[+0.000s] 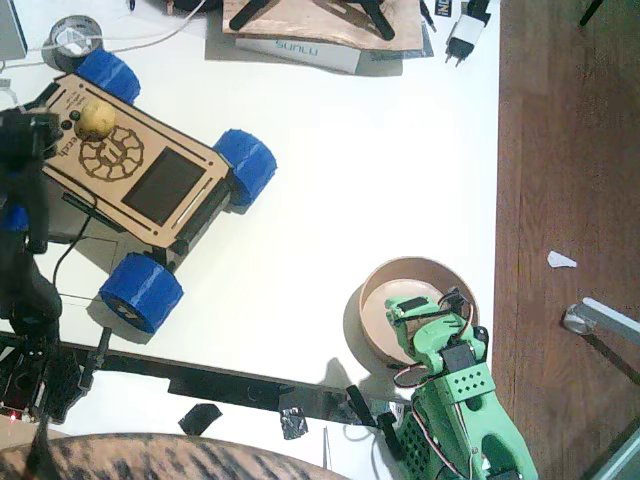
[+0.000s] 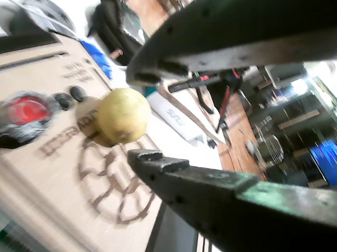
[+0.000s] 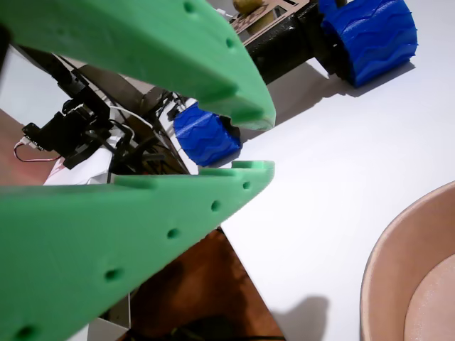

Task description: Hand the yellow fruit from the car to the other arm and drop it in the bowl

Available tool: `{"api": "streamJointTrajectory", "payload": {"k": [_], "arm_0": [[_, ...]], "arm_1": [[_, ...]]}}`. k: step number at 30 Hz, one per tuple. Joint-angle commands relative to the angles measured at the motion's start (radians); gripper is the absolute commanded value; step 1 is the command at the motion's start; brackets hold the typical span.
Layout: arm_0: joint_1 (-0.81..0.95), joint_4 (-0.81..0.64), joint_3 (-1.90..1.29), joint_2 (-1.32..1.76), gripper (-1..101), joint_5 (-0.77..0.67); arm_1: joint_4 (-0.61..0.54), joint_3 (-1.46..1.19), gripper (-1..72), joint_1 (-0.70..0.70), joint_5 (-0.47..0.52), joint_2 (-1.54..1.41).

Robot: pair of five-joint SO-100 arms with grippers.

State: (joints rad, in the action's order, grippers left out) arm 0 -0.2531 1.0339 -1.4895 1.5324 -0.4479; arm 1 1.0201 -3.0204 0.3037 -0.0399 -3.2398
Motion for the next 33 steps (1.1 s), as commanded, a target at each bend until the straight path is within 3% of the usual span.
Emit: {"api": "streamJointTrajectory", "payload": {"k": [1, 28, 33], "arm_0": [[0.04, 0.003, 0.121, -0.041, 17, 0.009], [0.097, 0.083, 0.62, -0.534, 24, 0.008], [0.107, 0.051, 0.621, -0.561, 31, 0.008]], "arm_1": [[-0.018, 0.008, 2.8, 0.0, -0.008, -0.008], [-0.018, 0.008, 2.8, 0.0, -0.008, -0.008], [-0.018, 0.008, 2.8, 0.0, -0.008, -0.008]]}}
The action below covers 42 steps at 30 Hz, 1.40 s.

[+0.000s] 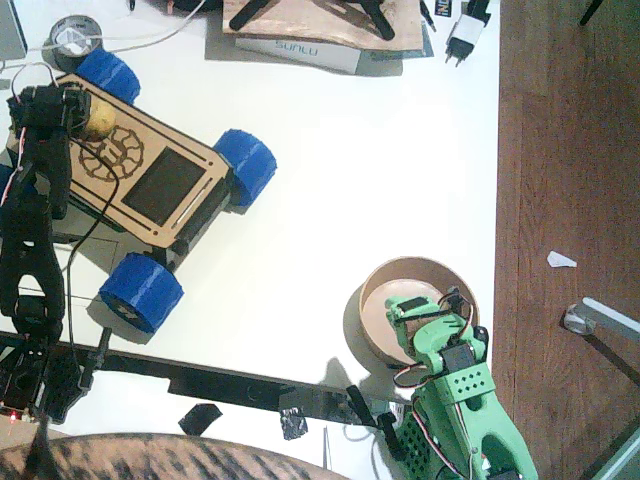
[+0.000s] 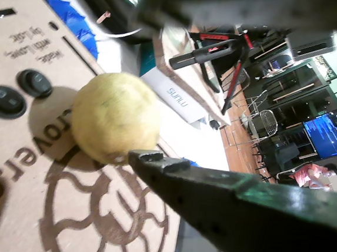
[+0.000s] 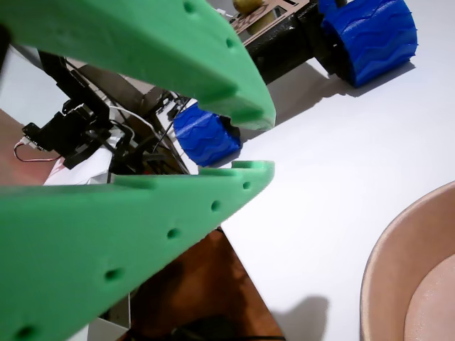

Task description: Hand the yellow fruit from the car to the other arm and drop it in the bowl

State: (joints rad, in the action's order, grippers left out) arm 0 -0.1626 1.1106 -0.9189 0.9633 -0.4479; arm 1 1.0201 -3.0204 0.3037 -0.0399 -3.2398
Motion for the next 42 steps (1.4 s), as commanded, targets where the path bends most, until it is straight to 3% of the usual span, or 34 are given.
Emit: {"api": "streamJointTrajectory", "payload": {"k": [1, 11, 19, 27, 42], "arm_0": [[0.018, -0.035, 0.051, 0.003, 32, 0.008], [0.041, -0.032, 0.051, -0.035, 43, 0.008], [0.052, -0.043, 0.097, -0.11, 43, 0.006], [0.052, 0.061, 0.333, -0.239, 42, 0.006], [0.052, 0.021, 0.351, -0.282, 42, 0.006]], "arm_1": [[-0.018, 0.008, 2.8, 0.0, -0.008, -0.008], [-0.018, 0.008, 2.8, 0.0, -0.008, -0.008], [-0.018, 0.008, 2.8, 0.0, -0.009, -0.008], [-0.018, 0.008, 2.8, 0.0, -0.009, -0.008], [-0.018, 0.008, 2.9, -0.006, -0.012, -0.008]]}}
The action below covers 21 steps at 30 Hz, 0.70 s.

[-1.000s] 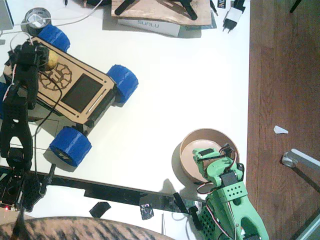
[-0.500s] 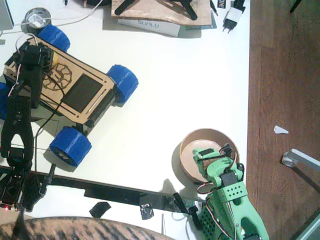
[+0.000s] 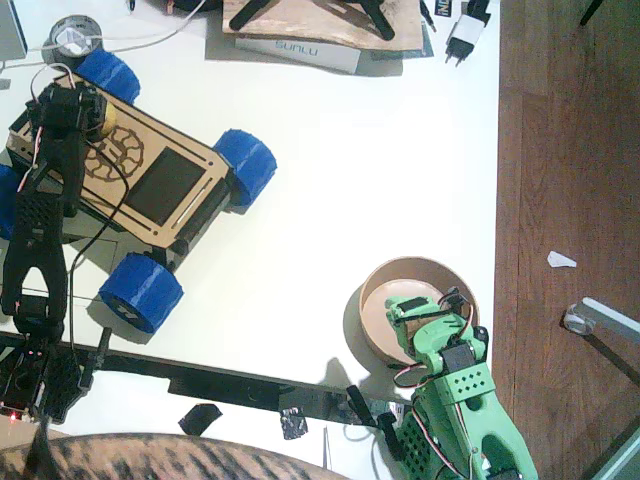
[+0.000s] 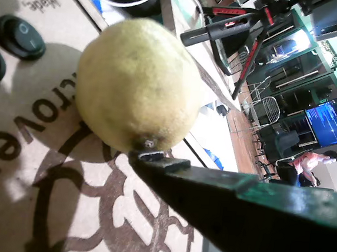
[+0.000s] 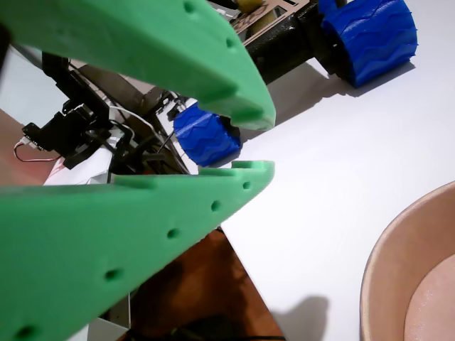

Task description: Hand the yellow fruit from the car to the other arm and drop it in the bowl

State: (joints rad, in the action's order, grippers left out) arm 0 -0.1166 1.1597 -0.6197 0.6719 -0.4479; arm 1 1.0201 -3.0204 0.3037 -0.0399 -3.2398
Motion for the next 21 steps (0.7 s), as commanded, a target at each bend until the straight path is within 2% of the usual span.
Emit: {"api": "streamJointTrajectory", "payload": {"k": [1, 21], "arm_0": [[0.006, -0.031, 0.052, 0.005, 42, 0.006], [0.037, -0.072, 0.054, -0.046, 42, 0.008]], "arm_1": [[-0.018, 0.008, 2.9, -0.008, -0.012, -0.008], [-0.018, 0.008, 3.0, -0.008, -0.014, -0.008]]}}
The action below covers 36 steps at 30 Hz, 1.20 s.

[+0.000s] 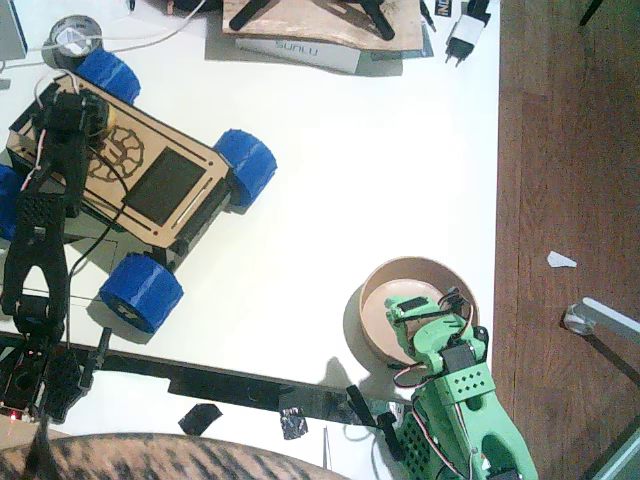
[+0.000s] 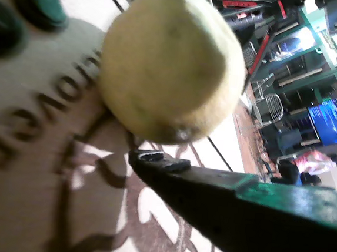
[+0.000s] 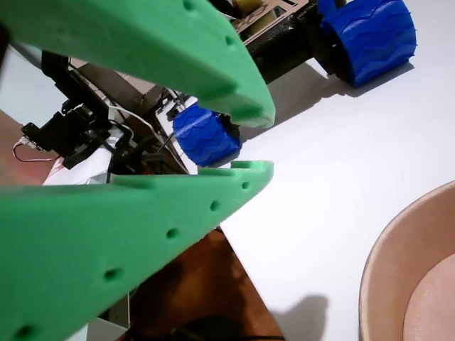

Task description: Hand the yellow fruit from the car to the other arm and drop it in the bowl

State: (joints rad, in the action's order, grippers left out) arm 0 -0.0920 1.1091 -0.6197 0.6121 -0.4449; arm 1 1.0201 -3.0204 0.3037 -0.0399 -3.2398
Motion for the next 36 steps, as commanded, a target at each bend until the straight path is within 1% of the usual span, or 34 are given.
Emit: {"api": "streamJointTrajectory", "payload": {"k": [1, 12, 13, 14, 18, 23, 24, 36], "arm_0": [[0.014, -0.021, 0.054, 0.014, 42, 0.005], [0.015, -0.026, 0.054, 0.012, 42, 0.003], [0.015, -0.026, 0.054, 0.012, 40, 0.003], [0.015, -0.026, 0.054, 0.012, 38, 0.003], [0.015, -0.025, 0.054, 0.015, 20, 0.003], [0.014, -0.023, 0.054, 0.018, 2, 0.003], [0.014, -0.021, 0.054, 0.018, 0, 0.003], [0.014, -0.011, 0.054, 0.028, 0, 0.003]], "arm_1": [[-0.018, 0.008, 3.0, -0.008, -0.014, -0.008], [-0.018, 0.008, 3.0, -0.008, -0.014, -0.008], [-0.018, 0.008, 3.0, -0.008, -0.014, -0.008], [-0.018, 0.008, 3.0, -0.008, -0.014, -0.008], [-0.018, 0.008, 3.0, -0.008, -0.014, -0.008], [-0.018, 0.008, 3.1, -0.008, -0.014, -0.008], [-0.018, 0.008, 3.1, -0.008, -0.014, -0.008], [-0.018, 0.008, 3.1, -0.008, -0.014, -0.008]]}}
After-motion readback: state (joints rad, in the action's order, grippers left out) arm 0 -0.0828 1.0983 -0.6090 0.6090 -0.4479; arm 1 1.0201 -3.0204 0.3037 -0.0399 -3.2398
